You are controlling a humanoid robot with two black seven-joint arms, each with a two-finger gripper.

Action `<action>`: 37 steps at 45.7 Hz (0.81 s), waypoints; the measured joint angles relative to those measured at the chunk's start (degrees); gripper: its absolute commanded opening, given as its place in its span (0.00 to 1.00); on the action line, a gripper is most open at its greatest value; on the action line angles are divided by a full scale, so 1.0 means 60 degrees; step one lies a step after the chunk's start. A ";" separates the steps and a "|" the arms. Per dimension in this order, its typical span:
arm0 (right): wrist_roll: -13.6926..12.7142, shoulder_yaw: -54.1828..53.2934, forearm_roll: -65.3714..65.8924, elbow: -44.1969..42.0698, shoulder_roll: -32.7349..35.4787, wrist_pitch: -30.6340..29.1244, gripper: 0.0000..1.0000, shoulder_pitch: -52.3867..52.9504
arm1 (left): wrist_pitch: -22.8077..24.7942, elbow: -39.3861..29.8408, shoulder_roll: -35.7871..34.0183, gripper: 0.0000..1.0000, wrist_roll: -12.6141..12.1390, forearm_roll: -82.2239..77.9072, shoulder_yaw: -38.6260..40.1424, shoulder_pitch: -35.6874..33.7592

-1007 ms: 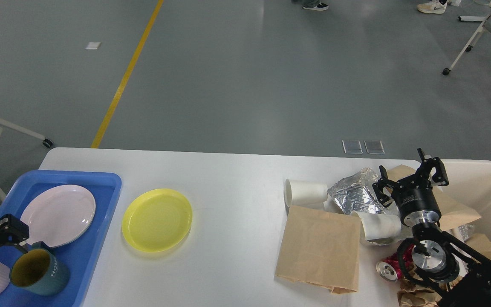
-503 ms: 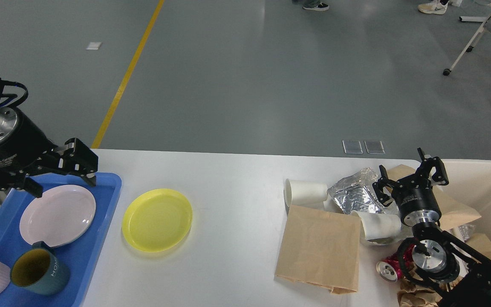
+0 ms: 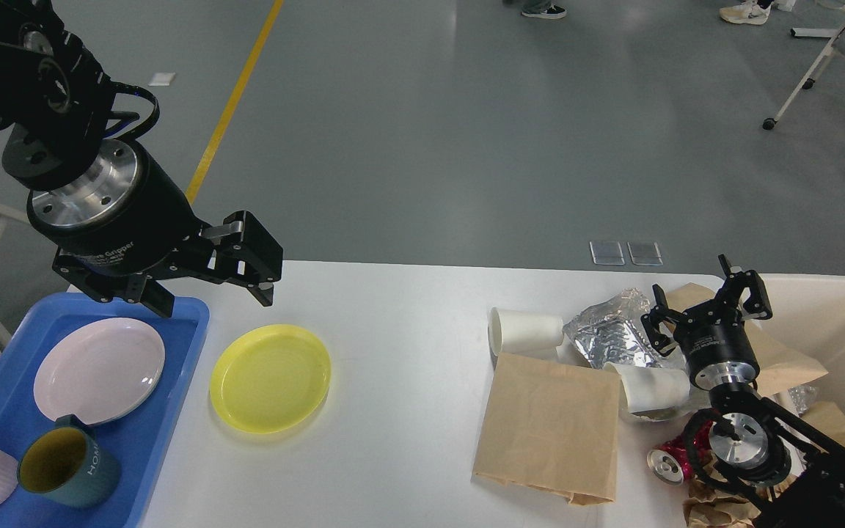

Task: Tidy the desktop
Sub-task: 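Release the teal mug and raise the left gripper, then lower the left gripper and grasp the yellow plate's edge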

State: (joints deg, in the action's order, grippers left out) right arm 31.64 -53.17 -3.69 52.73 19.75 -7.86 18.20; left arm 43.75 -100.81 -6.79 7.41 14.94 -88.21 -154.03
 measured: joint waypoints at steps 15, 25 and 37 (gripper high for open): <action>0.0000 0.0000 0.0000 0.0006 0.0006 0.0000 1.00 0.0000 | -0.0222 0.1428 -0.0600 0.96 0.0028 0.0008 -0.0198 0.2470; 0.0000 0.0000 0.0000 0.0009 0.0005 0.0000 1.00 0.0000 | -0.1333 0.2330 -0.0512 0.96 -0.0071 0.1558 0.0118 0.5160; 0.0000 0.0000 0.0000 0.0001 0.0005 0.0000 1.00 -0.0001 | -0.4233 0.2468 -0.0853 0.96 -0.0181 0.3671 0.0476 0.7951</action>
State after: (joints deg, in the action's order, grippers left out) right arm 31.64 -53.17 -3.69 52.74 19.78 -7.87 18.19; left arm 18.35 -86.00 -11.90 6.33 36.97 -85.36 -106.33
